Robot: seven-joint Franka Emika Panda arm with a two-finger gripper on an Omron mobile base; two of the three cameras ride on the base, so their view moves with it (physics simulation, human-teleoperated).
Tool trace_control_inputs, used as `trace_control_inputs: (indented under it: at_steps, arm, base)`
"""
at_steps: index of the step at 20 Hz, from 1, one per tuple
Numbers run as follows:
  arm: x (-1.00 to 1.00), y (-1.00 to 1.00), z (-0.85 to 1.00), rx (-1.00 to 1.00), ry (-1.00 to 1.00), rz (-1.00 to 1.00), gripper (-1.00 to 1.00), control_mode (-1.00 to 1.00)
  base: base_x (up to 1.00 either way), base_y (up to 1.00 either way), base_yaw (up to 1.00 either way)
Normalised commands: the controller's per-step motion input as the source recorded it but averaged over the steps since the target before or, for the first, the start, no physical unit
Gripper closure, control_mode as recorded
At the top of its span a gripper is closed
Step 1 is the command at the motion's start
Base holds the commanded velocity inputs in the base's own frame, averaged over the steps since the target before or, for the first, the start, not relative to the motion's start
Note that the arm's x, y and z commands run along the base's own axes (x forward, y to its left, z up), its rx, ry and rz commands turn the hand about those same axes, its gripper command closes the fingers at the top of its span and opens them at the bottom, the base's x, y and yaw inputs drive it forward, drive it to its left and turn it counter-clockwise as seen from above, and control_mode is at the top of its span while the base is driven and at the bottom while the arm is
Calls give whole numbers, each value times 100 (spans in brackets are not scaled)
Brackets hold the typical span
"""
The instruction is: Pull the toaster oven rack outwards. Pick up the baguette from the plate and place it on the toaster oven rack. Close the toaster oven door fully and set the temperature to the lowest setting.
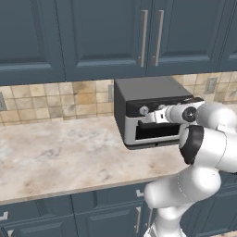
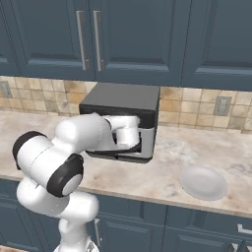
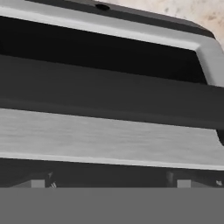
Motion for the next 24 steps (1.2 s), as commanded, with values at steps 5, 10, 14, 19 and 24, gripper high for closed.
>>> trace_control_inputs:
  at_steps: [5, 10, 14, 19, 24]
  arm:
    - [25, 0, -11, -41, -33, -1, -100, -100]
    - [27, -12, 0, -34, -22, -1, -100, -100]
    - [28, -24, 0, -32, -20, -1, -100, -100]
    - [39, -26, 0, -35, -19, 0, -100, -100]
    - [46, -19, 0, -40, -20, 0, -100, -100]
  base:
    - [0, 0, 0]
    - [0, 0, 0]
    - [0, 0, 0]
    - [0, 0, 0]
    - [0, 0, 0]
